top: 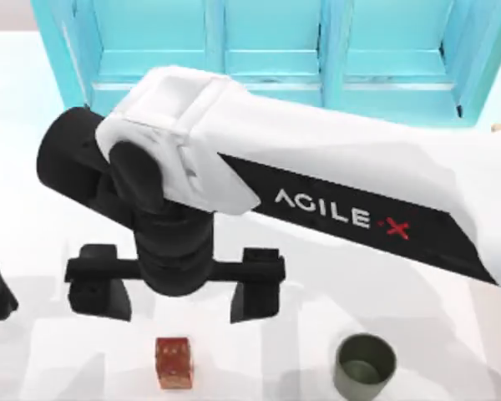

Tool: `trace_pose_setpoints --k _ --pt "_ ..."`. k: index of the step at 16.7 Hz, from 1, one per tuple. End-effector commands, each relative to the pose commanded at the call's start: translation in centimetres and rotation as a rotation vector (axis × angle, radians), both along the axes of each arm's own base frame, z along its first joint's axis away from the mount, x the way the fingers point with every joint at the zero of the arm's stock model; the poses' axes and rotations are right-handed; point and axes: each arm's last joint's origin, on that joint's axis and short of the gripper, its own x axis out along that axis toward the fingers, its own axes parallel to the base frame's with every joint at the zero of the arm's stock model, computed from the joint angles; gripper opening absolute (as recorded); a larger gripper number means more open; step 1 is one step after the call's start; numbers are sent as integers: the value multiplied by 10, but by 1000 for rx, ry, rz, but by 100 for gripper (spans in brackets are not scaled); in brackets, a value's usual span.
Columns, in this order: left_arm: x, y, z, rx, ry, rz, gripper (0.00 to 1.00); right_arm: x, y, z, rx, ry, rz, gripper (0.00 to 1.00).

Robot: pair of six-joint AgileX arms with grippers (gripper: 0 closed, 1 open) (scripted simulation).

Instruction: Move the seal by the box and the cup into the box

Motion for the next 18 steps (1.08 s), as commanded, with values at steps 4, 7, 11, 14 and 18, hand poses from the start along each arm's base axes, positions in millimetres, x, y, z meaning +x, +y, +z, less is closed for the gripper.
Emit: trace_pose_setpoints --k 4,7,11,14,18 --pt "0 0 0 0 0 0 100 -10 20 -19 -56 23 -11 100" --pt "0 0 0 0 0 0 100 -10 20 -20 -57 23 -11 100" --pt "0 0 0 0 0 0 100 -9 20 -25 -58 24 -12 100" --pt "0 0 0 0 0 0 100 -8 21 -51 -57 23 -11 100" --pt "0 0 0 0 0 0 100 -10 21 -92 -53 21 -11 100"
